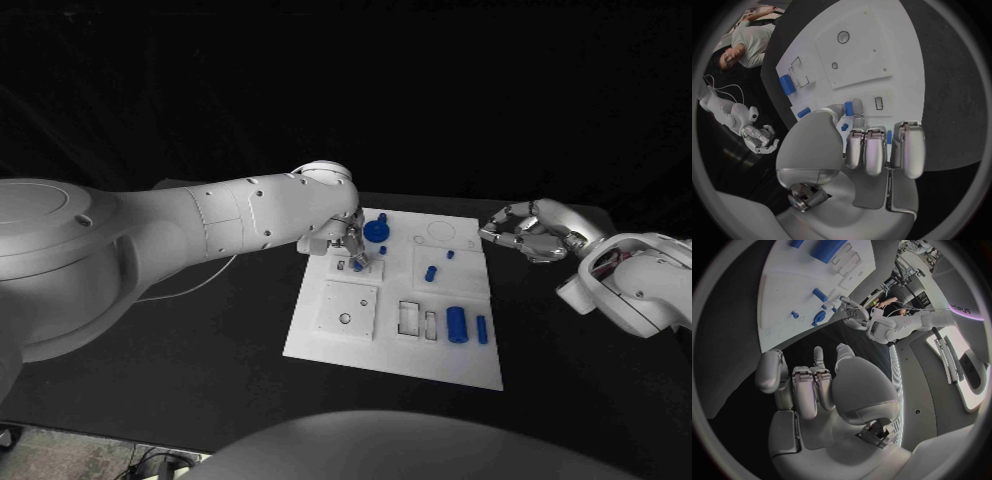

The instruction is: Assemble the parts on the task board

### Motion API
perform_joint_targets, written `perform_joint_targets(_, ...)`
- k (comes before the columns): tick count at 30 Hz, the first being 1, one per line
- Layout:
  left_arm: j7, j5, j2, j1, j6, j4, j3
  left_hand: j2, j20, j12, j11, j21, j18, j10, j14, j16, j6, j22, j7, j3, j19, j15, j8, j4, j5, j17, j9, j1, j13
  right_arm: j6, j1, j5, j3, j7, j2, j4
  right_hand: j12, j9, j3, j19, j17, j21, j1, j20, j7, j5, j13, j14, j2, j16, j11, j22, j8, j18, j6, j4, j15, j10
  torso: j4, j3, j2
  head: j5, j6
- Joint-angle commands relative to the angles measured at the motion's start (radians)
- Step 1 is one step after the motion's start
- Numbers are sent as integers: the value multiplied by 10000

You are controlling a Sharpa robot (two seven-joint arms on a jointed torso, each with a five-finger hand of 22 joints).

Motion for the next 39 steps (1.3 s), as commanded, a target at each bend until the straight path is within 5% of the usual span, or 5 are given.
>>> perform_joint_targets(1, -4, -241, 20, -9, -21, -12, 4, 73, 46, -36, 37, 12, 14, 1076, 1071, 25, -21, 2396, -68, 1692, 645, 77, 67, -1729, 31, 2630, 16, -12, 2630, 129, -6, -19, 0, 32, 13, -6, -35, -14, 3, -33, 2635, -58, 10, -2, 17, 67, 2602, 1025, 92, 35, -50, 1458, -68, 191, -28, -16, 20, 1090, -4, 4, -6, 5, 0)
perform_joint_targets(19, 63, -277, 160, -188, 1, -259, 1, 76, 51, -36, 41, -13, 21, 1076, 1071, 25, -23, 2387, -65, 1681, 630, 81, 70, -1758, 52, 2630, 26, 2, 2630, 122, -5, -17, 0, 28, -25, 32, -35, -16, 2, -33, 2635, -59, 6, -1, 19, 66, 2602, 1025, 96, 35, -48, 1458, -73, 190, -34, -14, 22, 1090, 4, 1, 8, -28, 0)
perform_joint_targets(39, 187, -546, 185, -222, -80, -335, 0, 88, 56, -36, 44, -19, 23, 1076, 1071, 25, -32, 2386, -61, 1679, 625, 84, 69, -1779, 61, 2630, 33, 16, 2630, 90, -5, 2, 0, 49, -58, 58, -35, -18, -2, -38, 2635, -67, -1, 0, 23, 63, 2602, 1025, 98, 35, -46, 1456, -76, 192, -39, -10, 23, 1090, -2, 2, 3, -18, 0)
